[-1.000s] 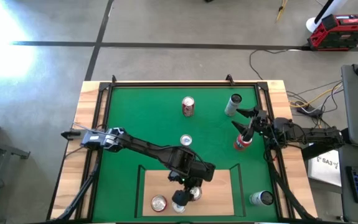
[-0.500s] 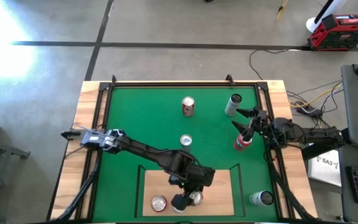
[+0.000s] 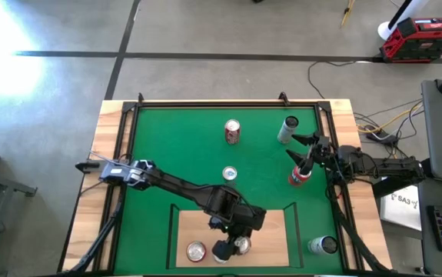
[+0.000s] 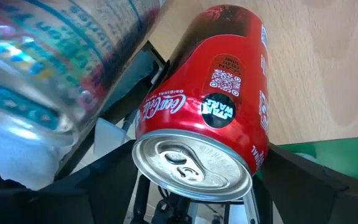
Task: Place canned beverage on shelf
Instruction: Put the bottom red soda can on the shelf
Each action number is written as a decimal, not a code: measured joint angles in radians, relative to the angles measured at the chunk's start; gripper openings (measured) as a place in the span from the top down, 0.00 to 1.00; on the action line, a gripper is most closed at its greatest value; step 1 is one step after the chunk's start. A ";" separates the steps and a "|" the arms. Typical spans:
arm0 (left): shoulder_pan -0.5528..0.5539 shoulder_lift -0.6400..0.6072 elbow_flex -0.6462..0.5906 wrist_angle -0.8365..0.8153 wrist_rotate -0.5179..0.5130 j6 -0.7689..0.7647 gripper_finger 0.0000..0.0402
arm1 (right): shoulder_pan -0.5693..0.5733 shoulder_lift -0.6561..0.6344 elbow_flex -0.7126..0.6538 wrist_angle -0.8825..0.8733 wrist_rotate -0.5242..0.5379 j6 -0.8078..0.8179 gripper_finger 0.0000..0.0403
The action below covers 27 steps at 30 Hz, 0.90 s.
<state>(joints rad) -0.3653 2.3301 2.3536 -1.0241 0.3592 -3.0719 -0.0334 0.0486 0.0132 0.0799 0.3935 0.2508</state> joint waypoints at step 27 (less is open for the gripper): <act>-0.001 0.019 0.000 0.083 0.078 -0.028 0.23 | 0.000 0.000 0.000 0.000 0.000 0.000 0.05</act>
<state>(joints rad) -0.3660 2.3489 2.3537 -0.9407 0.4370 -3.0997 -0.0334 0.0486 0.0132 0.0801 0.3935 0.2508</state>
